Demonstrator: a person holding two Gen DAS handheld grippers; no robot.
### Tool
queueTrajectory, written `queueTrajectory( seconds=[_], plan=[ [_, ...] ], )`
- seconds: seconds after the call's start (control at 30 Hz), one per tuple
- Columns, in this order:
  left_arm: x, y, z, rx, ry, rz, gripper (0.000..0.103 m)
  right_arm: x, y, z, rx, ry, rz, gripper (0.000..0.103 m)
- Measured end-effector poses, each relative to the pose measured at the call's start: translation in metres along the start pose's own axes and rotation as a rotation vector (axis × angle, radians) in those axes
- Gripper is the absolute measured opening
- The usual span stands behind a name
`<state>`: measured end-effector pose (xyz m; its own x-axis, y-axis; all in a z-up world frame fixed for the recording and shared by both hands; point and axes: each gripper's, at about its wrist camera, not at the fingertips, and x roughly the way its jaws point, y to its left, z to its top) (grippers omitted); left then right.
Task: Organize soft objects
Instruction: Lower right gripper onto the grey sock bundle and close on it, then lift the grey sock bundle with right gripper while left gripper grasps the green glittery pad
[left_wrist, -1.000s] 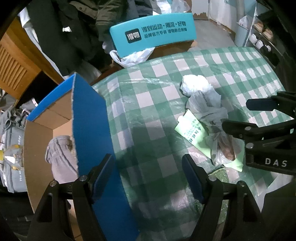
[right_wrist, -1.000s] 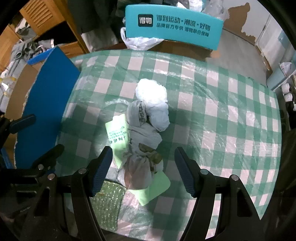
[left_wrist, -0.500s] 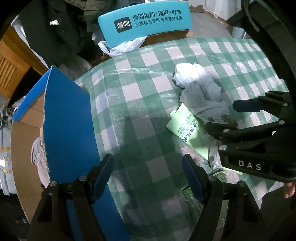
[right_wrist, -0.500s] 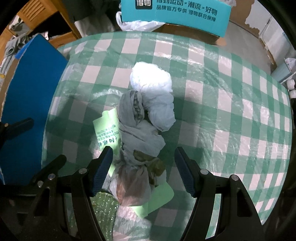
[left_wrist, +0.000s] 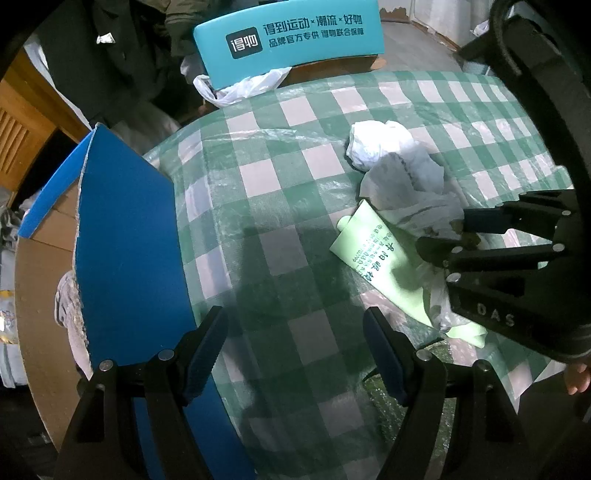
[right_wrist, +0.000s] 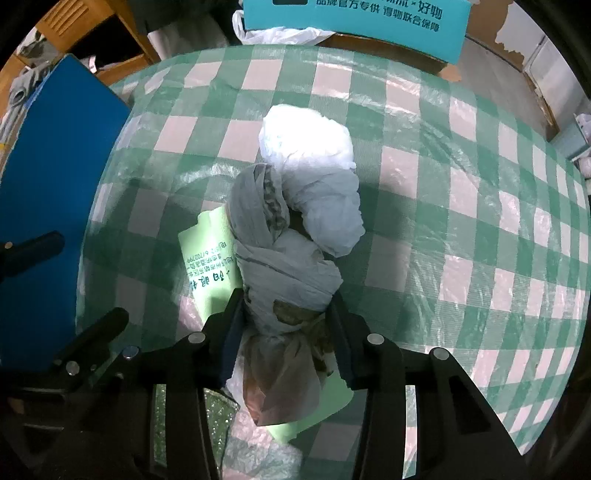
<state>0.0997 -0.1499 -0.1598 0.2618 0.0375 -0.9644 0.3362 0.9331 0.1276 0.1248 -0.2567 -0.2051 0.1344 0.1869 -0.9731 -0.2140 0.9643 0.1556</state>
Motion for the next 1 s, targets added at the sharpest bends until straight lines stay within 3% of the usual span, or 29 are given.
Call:
queueTrajectory(
  seconds=[0.3, 1.0],
  plan=[
    [-0.013, -0.006, -0.009, 0.003, -0.008, -0.019, 0.077, -0.026, -0.005, -0.007, 0.015, -0.042, -0.013, 0.041],
    [-0.026, -0.056, -0.051, 0.082, 0.021, -0.004, 0.08, -0.074, -0.019, -0.067, 0.044, -0.093, -0.041, 0.041]
  ],
)
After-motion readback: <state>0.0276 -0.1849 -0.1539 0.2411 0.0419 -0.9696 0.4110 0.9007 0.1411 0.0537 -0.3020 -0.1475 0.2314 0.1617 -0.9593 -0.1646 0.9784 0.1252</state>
